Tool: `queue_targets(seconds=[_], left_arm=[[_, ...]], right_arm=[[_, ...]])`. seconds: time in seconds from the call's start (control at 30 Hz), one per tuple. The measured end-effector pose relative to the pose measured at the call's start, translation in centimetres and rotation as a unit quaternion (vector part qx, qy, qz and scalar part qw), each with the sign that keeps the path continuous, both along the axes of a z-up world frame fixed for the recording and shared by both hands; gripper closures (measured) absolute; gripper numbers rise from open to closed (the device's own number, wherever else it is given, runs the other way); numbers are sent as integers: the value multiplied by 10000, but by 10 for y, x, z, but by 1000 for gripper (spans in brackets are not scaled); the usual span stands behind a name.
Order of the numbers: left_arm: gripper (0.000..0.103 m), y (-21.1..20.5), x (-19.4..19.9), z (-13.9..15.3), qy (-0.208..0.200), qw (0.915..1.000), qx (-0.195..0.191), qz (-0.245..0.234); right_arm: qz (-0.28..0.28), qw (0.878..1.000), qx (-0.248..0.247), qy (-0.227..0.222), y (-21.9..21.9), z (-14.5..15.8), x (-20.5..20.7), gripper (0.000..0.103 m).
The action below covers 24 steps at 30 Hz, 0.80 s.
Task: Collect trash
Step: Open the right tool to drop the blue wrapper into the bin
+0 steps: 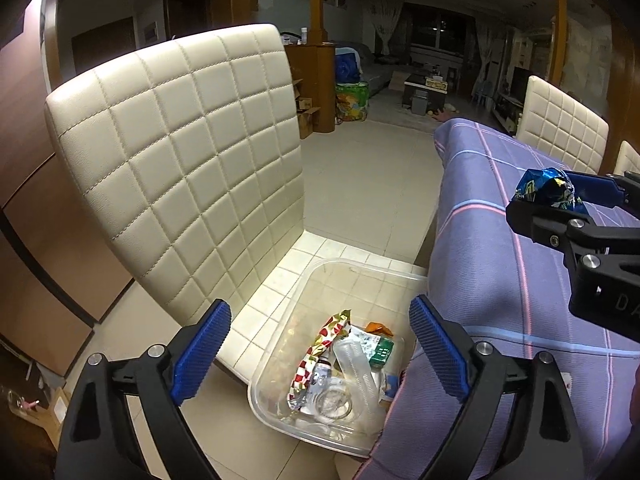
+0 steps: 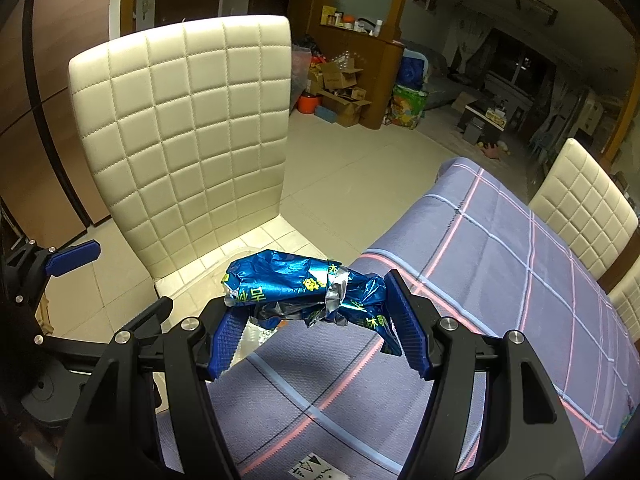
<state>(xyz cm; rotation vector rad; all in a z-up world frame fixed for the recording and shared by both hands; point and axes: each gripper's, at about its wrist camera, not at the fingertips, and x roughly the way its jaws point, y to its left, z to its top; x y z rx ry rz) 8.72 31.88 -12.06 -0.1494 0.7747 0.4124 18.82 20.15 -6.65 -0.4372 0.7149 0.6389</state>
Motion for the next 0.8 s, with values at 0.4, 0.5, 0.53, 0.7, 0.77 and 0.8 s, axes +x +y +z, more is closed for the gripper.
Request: queue_targets(seconds=[0.4,0.5,0.53,0.7,0.77,0.8], left_arm=[[15,19,-22,-6,99,9994,143,309],[14,22,-26,-7,105,9991,155,368],[14,23,-26,-7,109,9991,159,379],[14,27,-29,-7,111,9989,144,422],[14,27,-29,-7,106,9989,137,425],[14,27,-29,-7,104,9990,135,419]], right_arm=[[288,9995,-56,135,35,-10,-6,35],[332,9993,-48,134,43,-10,-7,32],[346,9993,-37,131,44,-10,-7,30],[344,9994,-33,-2,48,-8,-10,14],[249,9996,11,-98,45,-7,-10,6],[212,9997,33,-130,43,-5,-11,6]])
